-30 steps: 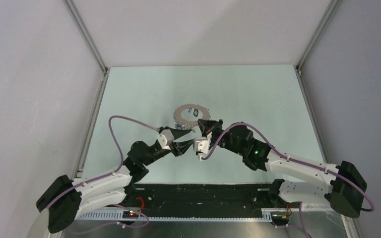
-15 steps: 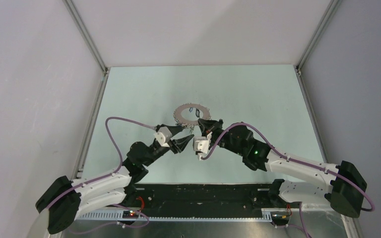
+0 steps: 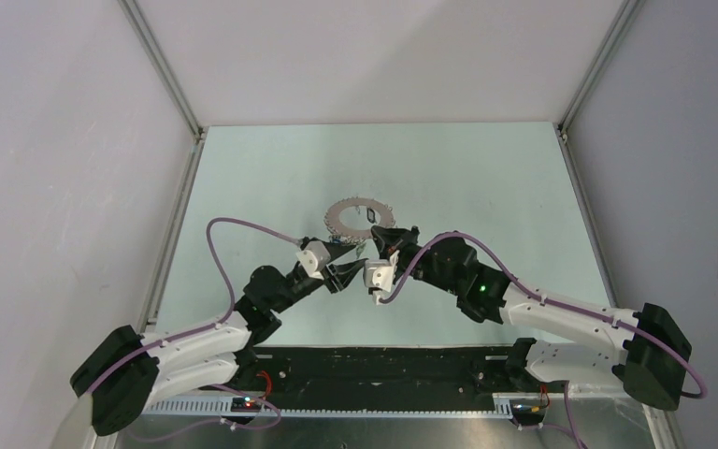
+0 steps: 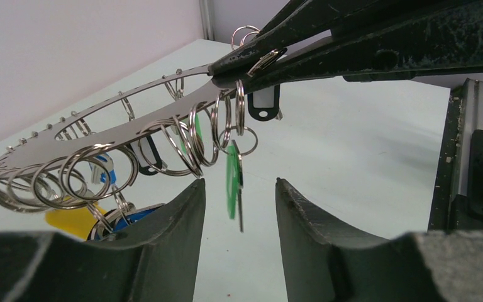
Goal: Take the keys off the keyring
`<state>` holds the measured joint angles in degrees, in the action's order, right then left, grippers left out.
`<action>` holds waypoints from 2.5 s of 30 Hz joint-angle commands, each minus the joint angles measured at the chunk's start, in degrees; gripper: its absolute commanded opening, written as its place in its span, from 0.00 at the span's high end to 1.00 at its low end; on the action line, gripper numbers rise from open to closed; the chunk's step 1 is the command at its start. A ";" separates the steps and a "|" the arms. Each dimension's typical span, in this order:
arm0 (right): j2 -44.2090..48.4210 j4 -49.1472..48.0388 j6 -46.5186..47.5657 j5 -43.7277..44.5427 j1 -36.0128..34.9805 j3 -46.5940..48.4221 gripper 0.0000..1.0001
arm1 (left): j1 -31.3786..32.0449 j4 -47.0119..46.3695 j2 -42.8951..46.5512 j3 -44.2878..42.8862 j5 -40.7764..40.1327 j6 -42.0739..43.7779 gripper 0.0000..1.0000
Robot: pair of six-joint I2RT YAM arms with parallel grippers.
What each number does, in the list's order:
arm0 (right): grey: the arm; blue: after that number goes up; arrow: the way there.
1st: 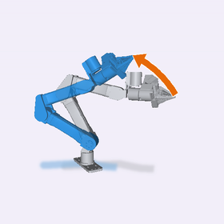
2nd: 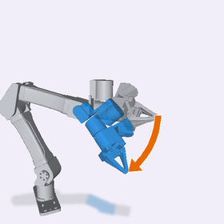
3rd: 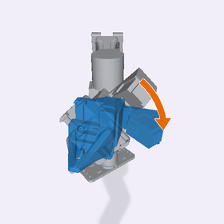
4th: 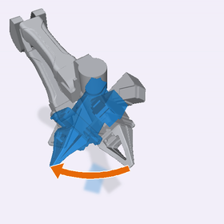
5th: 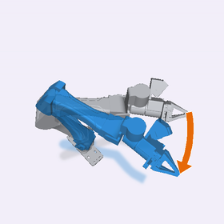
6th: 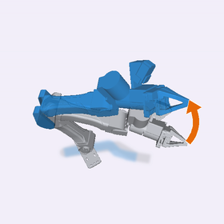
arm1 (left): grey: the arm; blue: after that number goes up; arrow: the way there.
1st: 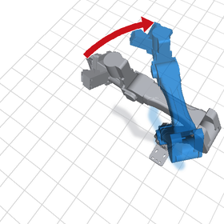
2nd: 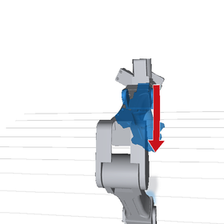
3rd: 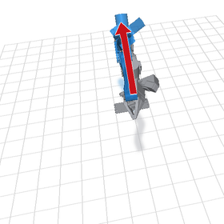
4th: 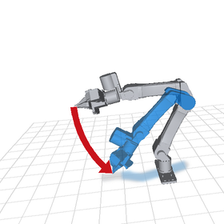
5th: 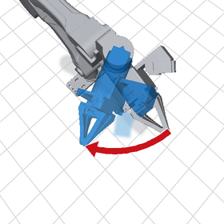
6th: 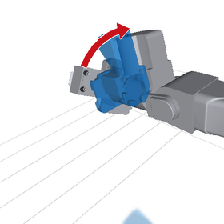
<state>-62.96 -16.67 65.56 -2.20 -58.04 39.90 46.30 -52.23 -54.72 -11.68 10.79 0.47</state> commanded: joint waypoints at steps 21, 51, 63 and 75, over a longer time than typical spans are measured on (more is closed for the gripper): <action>0.79 0.23 -23.71 7.49 6.80 2.60 1.00 | -0.36 10.55 -4.29 -9.82 0.40 -7.25 1.00; 11.16 -11.39 -72.11 -16.50 24.65 -9.08 0.43 | 0.89 107.18 -20.15 -68.61 -18.84 23.42 1.00; 12.79 -12.41 -67.78 -18.88 26.98 -7.12 0.18 | 1.03 101.03 -23.95 -78.46 -7.38 24.06 1.00; 12.99 -14.70 -65.96 -18.00 29.37 -6.25 0.20 | -0.97 93.79 -17.58 -73.30 -15.82 17.96 1.00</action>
<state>-50.72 -28.42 -1.67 -20.23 -29.15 30.68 45.69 48.42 -77.32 -86.76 -0.75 20.45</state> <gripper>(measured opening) 0.802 0.015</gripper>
